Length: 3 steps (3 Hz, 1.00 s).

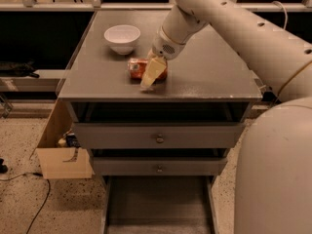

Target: Place coke can into bottom drawer

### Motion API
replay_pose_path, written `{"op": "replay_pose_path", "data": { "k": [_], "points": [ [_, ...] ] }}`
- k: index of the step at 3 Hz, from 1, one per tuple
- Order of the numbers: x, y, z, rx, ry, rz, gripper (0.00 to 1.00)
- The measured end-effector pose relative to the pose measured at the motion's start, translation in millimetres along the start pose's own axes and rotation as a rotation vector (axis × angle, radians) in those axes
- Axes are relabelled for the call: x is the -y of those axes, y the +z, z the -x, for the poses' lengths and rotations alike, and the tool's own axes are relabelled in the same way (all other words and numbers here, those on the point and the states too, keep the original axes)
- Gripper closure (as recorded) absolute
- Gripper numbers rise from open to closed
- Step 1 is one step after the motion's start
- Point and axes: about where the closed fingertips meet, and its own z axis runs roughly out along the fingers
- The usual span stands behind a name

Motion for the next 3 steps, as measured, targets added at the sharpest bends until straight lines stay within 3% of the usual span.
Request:
{"op": "replay_pose_path", "data": {
  "k": [3],
  "points": [
    [0.0, 0.1, 0.0, 0.0, 0.0, 0.0, 0.95]
  ]
}}
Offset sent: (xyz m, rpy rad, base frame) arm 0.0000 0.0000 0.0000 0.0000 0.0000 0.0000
